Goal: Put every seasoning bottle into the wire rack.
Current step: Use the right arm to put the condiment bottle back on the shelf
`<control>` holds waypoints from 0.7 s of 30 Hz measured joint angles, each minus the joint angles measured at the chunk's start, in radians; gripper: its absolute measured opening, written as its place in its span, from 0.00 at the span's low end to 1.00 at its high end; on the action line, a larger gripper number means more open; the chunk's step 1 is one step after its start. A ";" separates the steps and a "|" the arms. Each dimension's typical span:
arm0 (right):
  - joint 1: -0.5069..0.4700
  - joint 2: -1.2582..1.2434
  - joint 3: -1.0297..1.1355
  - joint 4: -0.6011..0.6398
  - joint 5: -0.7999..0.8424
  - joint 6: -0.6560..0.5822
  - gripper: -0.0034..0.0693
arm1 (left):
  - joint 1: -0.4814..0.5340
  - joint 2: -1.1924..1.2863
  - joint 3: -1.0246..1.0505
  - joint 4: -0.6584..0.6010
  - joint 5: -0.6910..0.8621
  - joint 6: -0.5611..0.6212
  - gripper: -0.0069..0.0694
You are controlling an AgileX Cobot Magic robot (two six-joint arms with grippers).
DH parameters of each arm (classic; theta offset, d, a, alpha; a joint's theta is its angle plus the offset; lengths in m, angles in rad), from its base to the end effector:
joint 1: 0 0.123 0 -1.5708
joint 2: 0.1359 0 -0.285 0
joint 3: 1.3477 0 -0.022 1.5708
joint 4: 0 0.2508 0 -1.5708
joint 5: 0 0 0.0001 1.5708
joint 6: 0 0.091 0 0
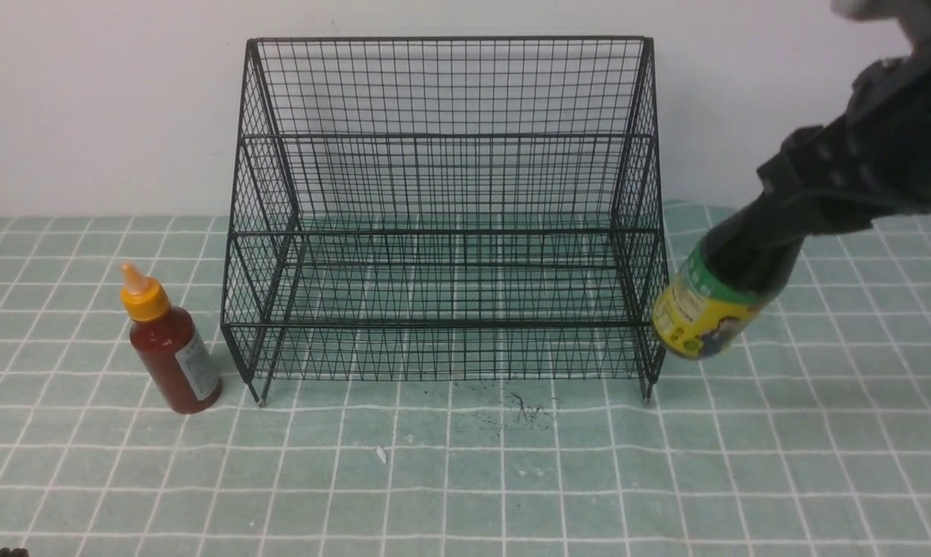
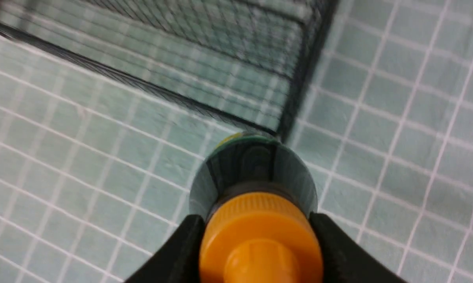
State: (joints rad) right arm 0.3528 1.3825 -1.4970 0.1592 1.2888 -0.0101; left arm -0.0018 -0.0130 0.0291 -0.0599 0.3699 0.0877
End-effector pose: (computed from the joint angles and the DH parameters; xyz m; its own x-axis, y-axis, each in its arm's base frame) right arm 0.2471 0.1057 0.3999 -0.8429 -0.2740 -0.4631 -0.3795 0.9129 0.1506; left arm 0.0527 -0.0021 0.1709 -0.2929 0.0324 -0.9556 0.0318 0.9992 0.0241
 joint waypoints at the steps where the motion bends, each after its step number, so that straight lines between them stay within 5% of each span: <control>1: 0.005 0.005 -0.032 0.001 0.001 -0.005 0.46 | 0.000 0.000 0.000 0.000 0.000 0.000 0.08; 21: 0.007 0.393 -0.299 0.059 -0.002 -0.054 0.46 | 0.000 0.000 -0.001 0.000 0.000 0.000 0.08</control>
State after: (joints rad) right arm 0.3593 1.7755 -1.7963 0.2179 1.2867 -0.0641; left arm -0.0018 -0.0130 0.0283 -0.0599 0.3699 0.0877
